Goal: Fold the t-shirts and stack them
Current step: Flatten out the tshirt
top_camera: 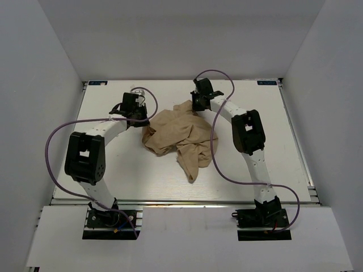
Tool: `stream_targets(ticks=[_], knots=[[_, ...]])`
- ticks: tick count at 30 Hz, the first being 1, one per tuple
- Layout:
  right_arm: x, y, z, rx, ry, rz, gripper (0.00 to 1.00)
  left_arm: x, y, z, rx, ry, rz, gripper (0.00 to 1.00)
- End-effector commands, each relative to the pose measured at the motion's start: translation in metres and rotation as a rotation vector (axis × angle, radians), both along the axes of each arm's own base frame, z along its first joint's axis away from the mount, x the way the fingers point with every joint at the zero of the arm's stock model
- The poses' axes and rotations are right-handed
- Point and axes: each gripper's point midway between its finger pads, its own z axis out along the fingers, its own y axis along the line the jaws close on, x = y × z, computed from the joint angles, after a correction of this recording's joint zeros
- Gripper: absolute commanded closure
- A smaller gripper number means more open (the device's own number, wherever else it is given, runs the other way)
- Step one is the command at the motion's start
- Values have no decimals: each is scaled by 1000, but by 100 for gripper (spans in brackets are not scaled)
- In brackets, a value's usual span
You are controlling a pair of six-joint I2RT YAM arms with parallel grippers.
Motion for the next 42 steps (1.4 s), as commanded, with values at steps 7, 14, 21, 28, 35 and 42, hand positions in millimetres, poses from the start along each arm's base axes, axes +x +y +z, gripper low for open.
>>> stream_targets(ticks=[7,14,21,28,35,42], knots=[[31,-11,126,40,-289,-80,100,15,9,107,25,-297,-1,100],[-3,-73,302,47,-701,-220,100,14,8,244,-13,-641,-33,100],[-69,-132,453,57,-1038,-328,100,-16,10,367,-15,-943,-92,100],[-156,-187,573,66,-1332,-417,100,-67,40,486,46,-1246,-12,100],[-237,-278,635,-147,-1526,-754,100,-84,107,518,223,-1283,320,100],[-308,-319,681,-199,-1650,-864,100,-124,123,543,225,-1349,372,100]])
